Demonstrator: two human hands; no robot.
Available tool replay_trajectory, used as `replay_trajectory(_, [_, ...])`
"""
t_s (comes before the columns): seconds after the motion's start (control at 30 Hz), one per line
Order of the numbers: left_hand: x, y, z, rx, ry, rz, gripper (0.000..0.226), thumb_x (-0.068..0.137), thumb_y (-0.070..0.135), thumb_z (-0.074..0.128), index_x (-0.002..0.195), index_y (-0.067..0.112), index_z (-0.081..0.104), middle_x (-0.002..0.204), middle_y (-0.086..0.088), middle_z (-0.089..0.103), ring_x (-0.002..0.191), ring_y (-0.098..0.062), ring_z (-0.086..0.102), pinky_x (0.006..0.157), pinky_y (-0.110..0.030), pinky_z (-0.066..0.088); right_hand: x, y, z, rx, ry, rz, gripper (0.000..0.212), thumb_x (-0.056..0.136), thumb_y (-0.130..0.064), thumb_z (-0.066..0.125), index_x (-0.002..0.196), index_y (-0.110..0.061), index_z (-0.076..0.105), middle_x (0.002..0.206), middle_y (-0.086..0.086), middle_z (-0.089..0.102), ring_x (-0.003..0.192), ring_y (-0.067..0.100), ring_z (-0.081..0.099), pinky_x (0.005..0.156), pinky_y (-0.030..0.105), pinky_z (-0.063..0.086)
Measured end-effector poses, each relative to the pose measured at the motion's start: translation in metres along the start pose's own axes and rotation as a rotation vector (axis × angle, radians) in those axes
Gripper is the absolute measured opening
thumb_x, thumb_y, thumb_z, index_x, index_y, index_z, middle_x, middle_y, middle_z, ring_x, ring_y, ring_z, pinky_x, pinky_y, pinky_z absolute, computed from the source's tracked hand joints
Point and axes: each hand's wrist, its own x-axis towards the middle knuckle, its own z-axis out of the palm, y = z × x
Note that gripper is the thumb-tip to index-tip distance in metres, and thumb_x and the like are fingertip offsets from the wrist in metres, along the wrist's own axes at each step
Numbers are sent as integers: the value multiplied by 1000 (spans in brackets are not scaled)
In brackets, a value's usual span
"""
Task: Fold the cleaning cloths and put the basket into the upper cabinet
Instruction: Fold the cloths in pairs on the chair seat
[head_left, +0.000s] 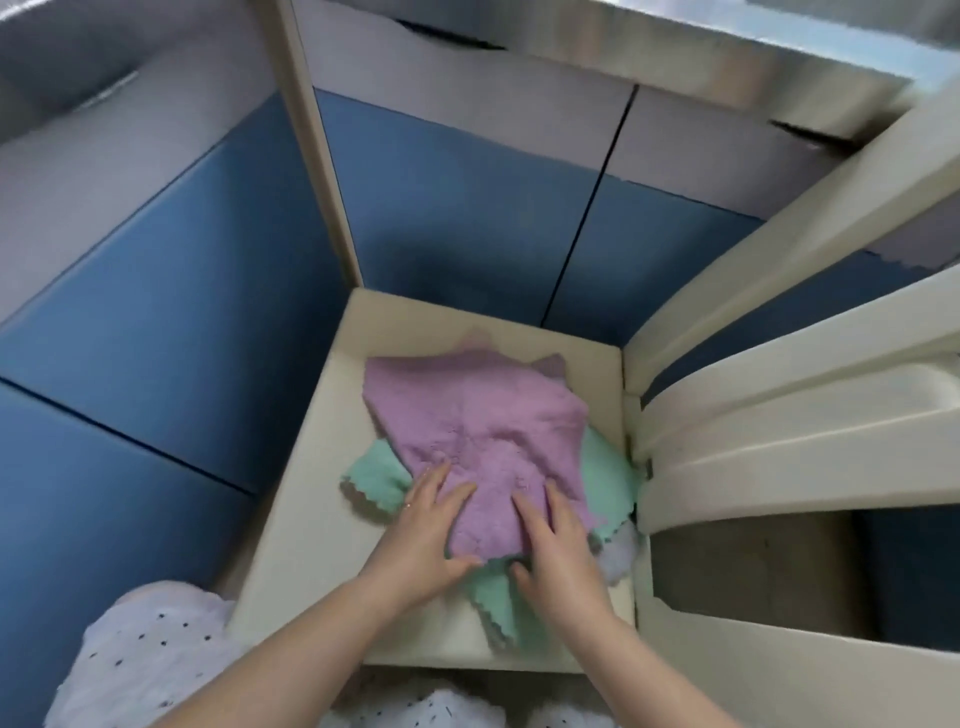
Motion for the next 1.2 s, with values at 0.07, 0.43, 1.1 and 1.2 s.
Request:
replay_trajectory(0.07, [17, -8, 9, 2, 60, 46, 86, 79, 48, 67, 148, 30, 18, 158, 3, -11, 144, -14, -14, 111, -22, -5, 15, 3, 3, -29, 105, -17, 78, 85, -26, 60, 149, -31, 15, 158, 9, 1, 144, 27, 13, 108, 37, 32])
replay_trajectory(0.43, [66, -13, -2, -25, 362, 181, 60, 75, 46, 50, 128, 20, 56, 144, -9, 42, 135, -27, 35, 111, -35, 26, 69, 1, -36, 25, 259, -64, 46, 89, -32, 54, 134, -31, 49, 144, 4, 41, 129, 22, 42, 95, 33, 42])
replay_trajectory(1.1, [19, 26, -240, 117, 1011, 220, 18, 89, 27, 50, 92, 26, 68, 95, 4, 69, 88, -25, 61, 64, -31, 43, 55, -85, -273, -607, 901, -523, 17, 90, -12, 49, 93, -14, 66, 89, 5, 67, 82, 30, 62, 67, 35, 51])
replay_trajectory(1.2, [-1, 17, -262, 115, 1033, 181, 18, 89, 18, 54, 93, 26, 69, 95, 2, 70, 89, -24, 61, 64, -30, 40, 43, -96, -278, -592, 946, -459, 17, 91, -22, 50, 86, -21, 66, 92, 0, 67, 87, 25, 62, 69, 27, 34])
